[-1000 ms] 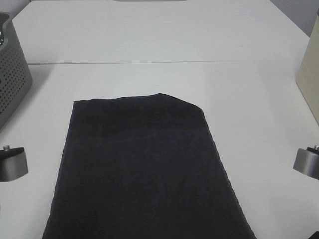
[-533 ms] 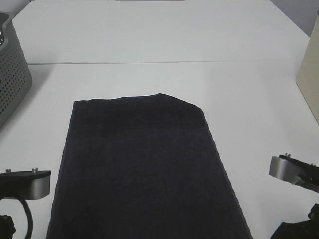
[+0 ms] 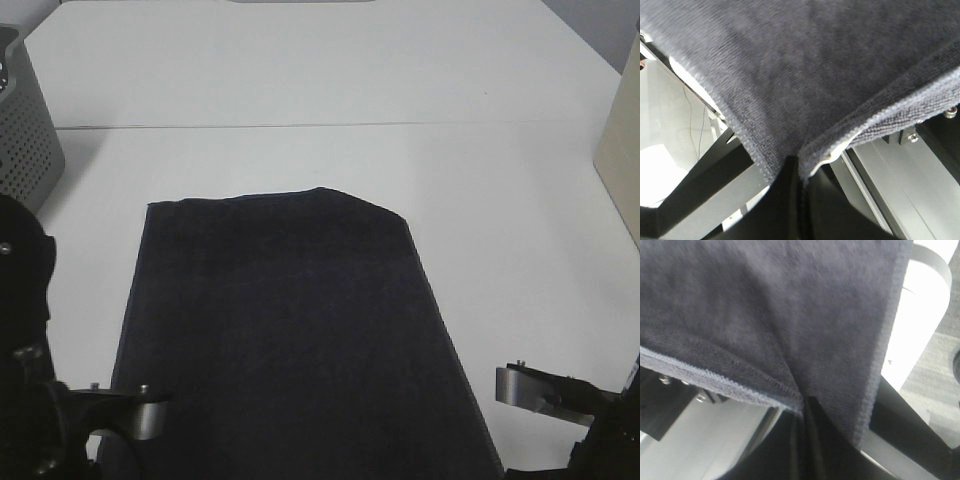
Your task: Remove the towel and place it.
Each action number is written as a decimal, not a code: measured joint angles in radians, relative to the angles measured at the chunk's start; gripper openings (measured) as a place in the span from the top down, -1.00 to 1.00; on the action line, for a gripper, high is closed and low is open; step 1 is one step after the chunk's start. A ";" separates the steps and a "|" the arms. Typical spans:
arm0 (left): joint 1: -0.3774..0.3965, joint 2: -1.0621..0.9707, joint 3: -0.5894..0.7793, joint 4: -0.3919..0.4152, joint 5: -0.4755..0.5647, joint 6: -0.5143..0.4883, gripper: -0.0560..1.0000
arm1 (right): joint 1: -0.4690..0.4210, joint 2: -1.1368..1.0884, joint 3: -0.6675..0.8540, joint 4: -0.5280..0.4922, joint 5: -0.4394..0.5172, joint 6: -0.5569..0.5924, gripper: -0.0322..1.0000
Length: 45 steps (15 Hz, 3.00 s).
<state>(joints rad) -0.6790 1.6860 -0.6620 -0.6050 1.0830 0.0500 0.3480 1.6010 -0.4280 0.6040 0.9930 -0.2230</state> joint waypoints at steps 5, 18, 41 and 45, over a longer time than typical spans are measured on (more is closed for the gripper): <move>0.000 0.098 -0.075 -0.009 0.003 0.023 0.77 | -0.002 0.057 0.001 -0.001 -0.025 -0.028 0.77; 0.000 0.092 -0.122 -0.097 0.032 0.030 -0.62 | -0.003 0.057 0.001 0.137 -0.068 -0.130 -0.39; 0.628 0.133 -0.603 0.060 -0.114 0.303 -0.63 | -0.330 0.273 -0.994 -0.079 0.142 -0.146 -0.39; 0.712 0.275 -0.621 -0.099 -0.212 0.447 -0.63 | -0.330 0.517 -1.224 0.034 0.182 -0.242 -0.39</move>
<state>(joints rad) 0.0330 1.9610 -1.2830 -0.7040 0.8710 0.4970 0.0180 2.1180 -1.6520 0.6380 1.1750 -0.4650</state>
